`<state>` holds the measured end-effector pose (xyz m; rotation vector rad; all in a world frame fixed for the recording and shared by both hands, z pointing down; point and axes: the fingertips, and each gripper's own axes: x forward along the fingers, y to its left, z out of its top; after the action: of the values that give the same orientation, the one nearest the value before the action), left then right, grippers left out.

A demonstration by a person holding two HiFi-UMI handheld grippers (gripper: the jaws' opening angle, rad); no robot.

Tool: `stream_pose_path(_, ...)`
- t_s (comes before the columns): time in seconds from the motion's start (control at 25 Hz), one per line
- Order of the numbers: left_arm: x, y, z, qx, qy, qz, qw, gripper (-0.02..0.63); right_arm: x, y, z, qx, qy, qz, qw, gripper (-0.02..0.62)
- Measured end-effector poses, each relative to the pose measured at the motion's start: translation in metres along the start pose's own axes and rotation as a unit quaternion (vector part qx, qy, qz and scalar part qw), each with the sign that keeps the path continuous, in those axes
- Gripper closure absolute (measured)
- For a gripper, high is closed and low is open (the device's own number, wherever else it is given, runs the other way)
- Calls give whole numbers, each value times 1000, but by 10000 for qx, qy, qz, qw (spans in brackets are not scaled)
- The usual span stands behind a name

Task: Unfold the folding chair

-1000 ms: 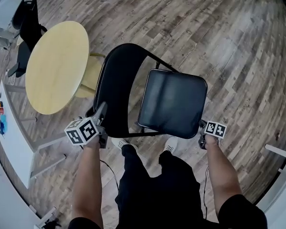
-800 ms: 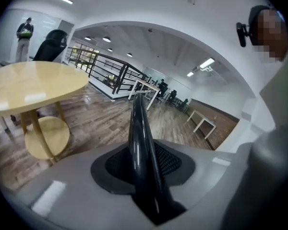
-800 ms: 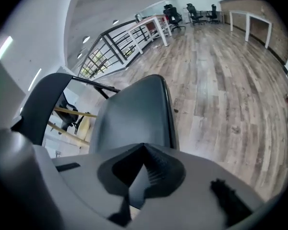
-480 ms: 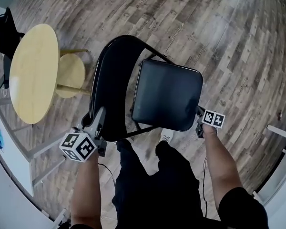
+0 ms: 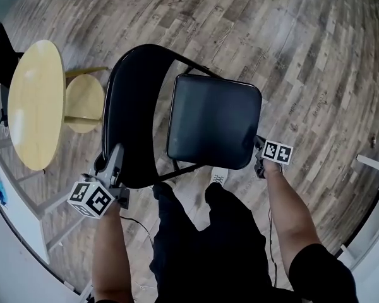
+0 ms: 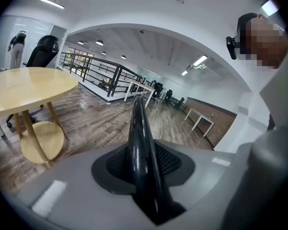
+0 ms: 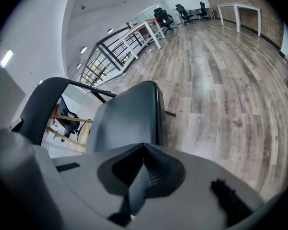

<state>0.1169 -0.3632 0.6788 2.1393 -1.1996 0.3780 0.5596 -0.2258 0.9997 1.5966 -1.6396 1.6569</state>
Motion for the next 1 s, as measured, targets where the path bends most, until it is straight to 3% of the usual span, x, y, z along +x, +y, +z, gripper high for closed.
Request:
stream_pose_path(0.44,0,-2,0,-82,-8,25,10000,488,19,-13,-18,-288,341,-221,9988,590)
stream_pose_path(0.76,2,-3,2,-51,-39,5,10000,489,22,-9,-16,-1076,554,-409,9918,589)
stream_pose_path(1.0,3,-3,1,-62,-72,-68,9999,490,23,-8,-15,-1263,629,-445,9890,589)
